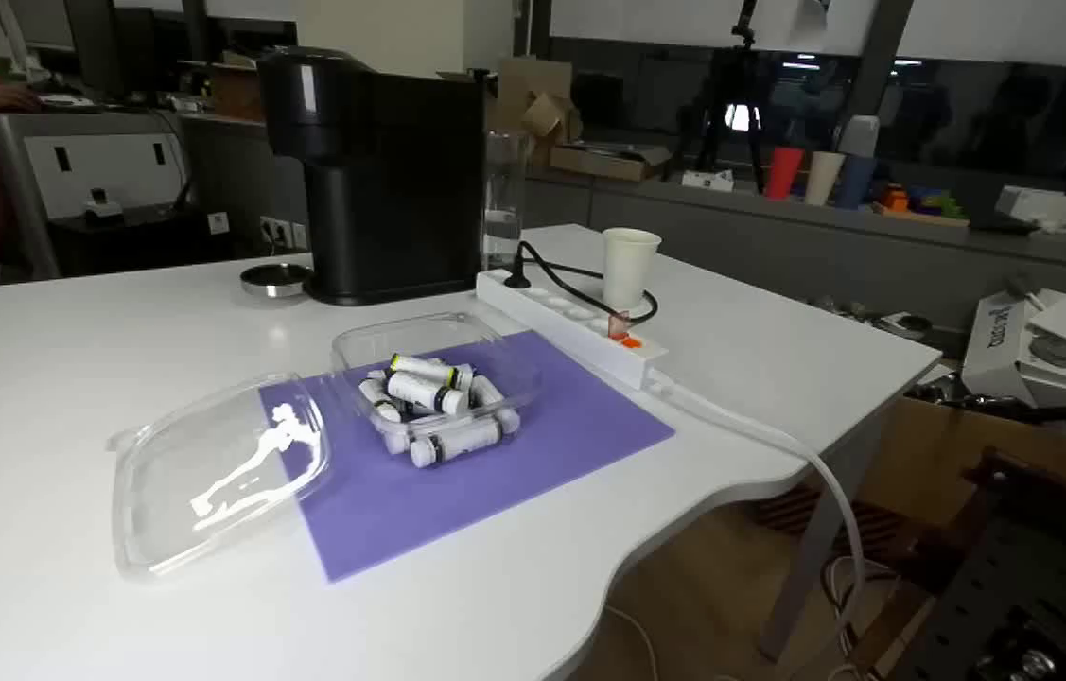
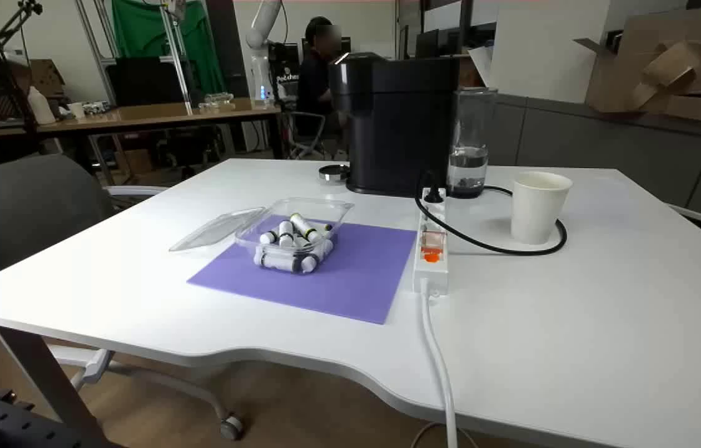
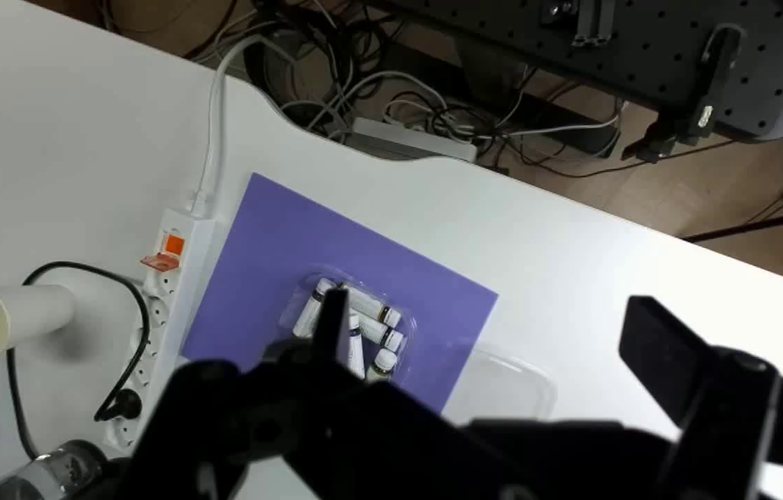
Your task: Turn on the main switch on the adapter
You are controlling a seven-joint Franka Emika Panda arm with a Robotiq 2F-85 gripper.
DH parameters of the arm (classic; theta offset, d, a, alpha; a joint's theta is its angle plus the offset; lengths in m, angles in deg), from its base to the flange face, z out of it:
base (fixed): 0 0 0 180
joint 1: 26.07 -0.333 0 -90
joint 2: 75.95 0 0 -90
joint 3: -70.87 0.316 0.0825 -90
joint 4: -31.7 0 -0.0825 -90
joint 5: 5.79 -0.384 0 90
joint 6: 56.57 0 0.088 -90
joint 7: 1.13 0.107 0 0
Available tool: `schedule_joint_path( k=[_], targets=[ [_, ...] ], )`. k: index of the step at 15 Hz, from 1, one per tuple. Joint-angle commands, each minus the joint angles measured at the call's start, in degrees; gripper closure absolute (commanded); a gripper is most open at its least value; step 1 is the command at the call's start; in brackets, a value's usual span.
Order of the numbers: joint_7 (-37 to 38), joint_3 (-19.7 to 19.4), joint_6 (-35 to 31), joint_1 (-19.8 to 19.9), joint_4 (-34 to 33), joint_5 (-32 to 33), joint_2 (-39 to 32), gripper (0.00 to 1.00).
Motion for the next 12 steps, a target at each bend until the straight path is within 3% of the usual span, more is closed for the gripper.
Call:
schedule_joint_path(
  k=[1,12],
  targets=[
    [0.6,-1.5,0.1,-1.8,-0.1,0.5,-0.3,0.0],
    [0.5,-1.8,-1.0,-2.0,0.3,0.1,-0.1,0.0]
  ],
)
